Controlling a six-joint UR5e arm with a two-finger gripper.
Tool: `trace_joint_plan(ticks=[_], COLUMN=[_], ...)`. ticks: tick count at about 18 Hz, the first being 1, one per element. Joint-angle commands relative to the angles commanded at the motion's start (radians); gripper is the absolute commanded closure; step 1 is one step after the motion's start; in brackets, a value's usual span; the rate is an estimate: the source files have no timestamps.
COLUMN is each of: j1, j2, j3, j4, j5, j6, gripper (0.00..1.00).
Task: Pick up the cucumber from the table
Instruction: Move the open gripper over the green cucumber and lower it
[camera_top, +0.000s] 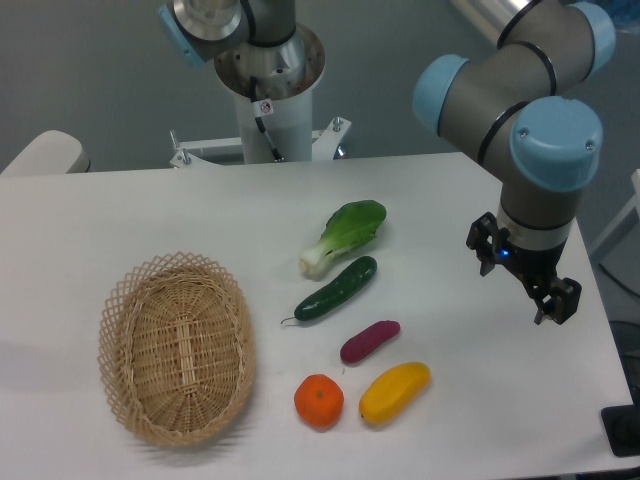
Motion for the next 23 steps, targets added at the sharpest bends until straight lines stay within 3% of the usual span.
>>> trace_joint_plan(ticks=[5,12,16,20,23], j1=[-0.003,-0.054,-0.081,-0.095,-0.121], j2=[0.043,0.089,0.109,0.107,0.104], j3=[-0.072,-0.199,-0.288,-0.38,-0.414], j4=[-0.001,0.012,0.07,0.19,0.204], j5=[-0.009,-0.005,-0.005,-0.005,-0.005], j6=[-0.003,-0.188,-0.298,-0.365,-0.422], gripper=[0.0,0.0,0.0,0.0,0.0])
